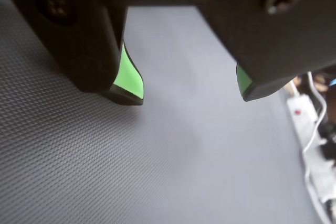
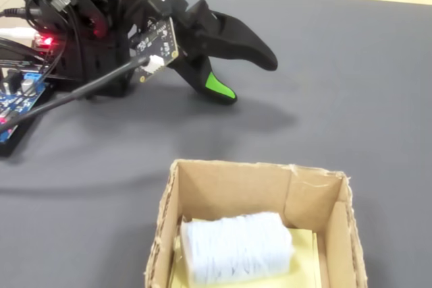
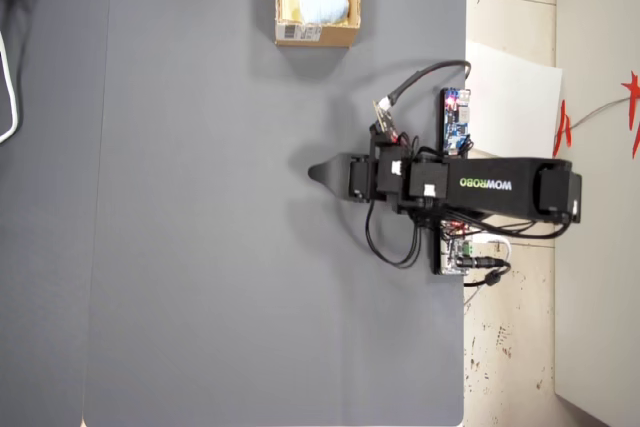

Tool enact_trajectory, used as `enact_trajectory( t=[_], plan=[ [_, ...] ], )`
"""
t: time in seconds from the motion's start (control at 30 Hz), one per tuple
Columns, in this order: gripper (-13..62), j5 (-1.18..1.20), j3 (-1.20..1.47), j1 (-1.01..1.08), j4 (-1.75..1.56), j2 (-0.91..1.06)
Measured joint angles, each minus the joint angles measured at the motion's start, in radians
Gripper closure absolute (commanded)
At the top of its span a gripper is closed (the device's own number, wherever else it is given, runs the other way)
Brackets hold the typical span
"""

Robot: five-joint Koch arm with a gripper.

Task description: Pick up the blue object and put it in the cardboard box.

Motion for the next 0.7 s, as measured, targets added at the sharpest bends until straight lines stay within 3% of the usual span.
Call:
enact_trajectory(
  t=[0.7],
  plan=[
    [14.8,0.009,0.069,-0.026,-0.035,0.000]
  ],
)
